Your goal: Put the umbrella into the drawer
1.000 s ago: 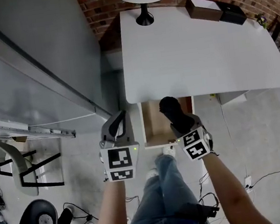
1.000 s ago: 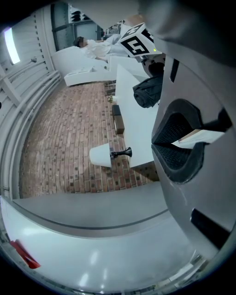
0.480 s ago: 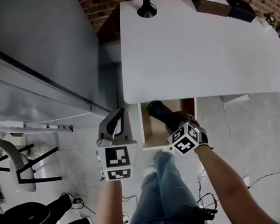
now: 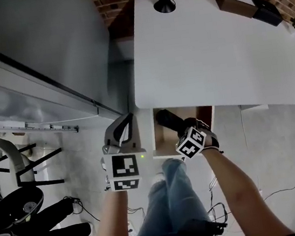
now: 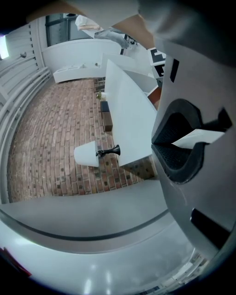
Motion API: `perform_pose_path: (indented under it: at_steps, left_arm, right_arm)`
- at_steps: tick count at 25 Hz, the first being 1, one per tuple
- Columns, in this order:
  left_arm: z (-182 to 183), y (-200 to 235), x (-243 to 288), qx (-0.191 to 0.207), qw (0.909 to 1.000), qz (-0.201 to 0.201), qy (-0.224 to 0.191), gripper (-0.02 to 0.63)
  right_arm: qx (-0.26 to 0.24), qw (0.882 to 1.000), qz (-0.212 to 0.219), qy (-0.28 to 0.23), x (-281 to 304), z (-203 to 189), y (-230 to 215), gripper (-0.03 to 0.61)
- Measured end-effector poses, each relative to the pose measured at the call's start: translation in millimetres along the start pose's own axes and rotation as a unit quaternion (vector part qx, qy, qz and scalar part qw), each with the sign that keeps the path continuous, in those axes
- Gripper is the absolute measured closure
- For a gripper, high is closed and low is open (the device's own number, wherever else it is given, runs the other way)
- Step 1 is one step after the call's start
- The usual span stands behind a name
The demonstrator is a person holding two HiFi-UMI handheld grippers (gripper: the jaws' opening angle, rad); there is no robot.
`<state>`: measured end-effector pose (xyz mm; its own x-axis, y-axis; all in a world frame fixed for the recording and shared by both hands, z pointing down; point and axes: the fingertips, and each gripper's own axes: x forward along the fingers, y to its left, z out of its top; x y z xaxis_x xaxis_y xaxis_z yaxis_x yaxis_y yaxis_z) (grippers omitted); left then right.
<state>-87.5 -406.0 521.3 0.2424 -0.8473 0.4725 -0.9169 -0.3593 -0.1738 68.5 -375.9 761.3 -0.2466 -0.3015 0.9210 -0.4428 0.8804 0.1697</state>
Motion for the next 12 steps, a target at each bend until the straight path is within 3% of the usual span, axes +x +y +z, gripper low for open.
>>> perform_pose_path:
  at_steps: [12]
  left_arm:
    - [-16.0,3.4,19.0,-0.002,0.9998,0.005,0.021,0.612]
  right_arm:
    - [0.023,0.998,0.035,0.042,57.2,-5.4,-6.0,0.339]
